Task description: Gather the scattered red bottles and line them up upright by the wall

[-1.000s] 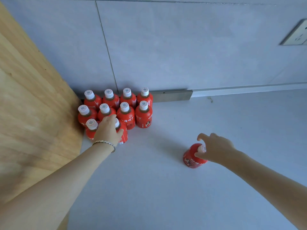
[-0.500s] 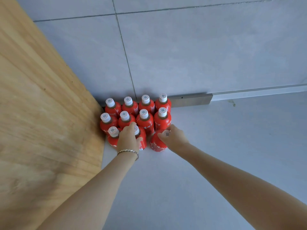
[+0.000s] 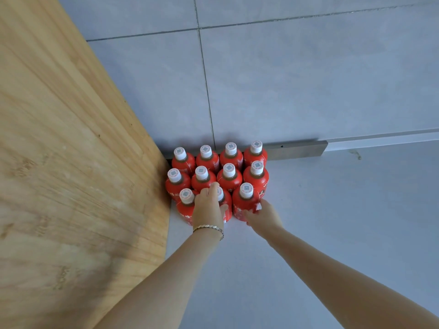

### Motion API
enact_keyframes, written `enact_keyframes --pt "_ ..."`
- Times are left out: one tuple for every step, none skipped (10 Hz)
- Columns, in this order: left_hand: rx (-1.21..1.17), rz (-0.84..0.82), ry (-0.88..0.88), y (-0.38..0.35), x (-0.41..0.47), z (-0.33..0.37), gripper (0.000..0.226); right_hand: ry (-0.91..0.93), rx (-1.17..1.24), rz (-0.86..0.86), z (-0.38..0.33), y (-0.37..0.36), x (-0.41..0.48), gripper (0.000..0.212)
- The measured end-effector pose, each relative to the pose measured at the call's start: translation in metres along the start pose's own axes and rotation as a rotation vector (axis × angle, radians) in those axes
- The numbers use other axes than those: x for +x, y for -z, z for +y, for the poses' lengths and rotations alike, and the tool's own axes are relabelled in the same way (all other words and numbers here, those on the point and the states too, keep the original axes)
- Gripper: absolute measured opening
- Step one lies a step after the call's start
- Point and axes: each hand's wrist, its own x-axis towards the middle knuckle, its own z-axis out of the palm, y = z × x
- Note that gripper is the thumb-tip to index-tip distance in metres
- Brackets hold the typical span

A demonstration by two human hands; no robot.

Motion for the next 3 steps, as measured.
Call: enact_keyframes --pt "0.066 -0.061 0.006 0.002 0.000 0.001 0.056 -0.005 -0.180 -0.207 0.006 0.017 -0.001 0.041" --pt "0.210 -0.039 0.070 0.003 -0.009 0.011 0.064 -0.031 -0.401 -0.256 0.018 0.041 -0.003 0.044" --pt "0.311 -0.053 0.006 0.003 -0.039 0.039 0.071 0.041 -0.613 -0.231 0.023 0.071 -0.021 0.038"
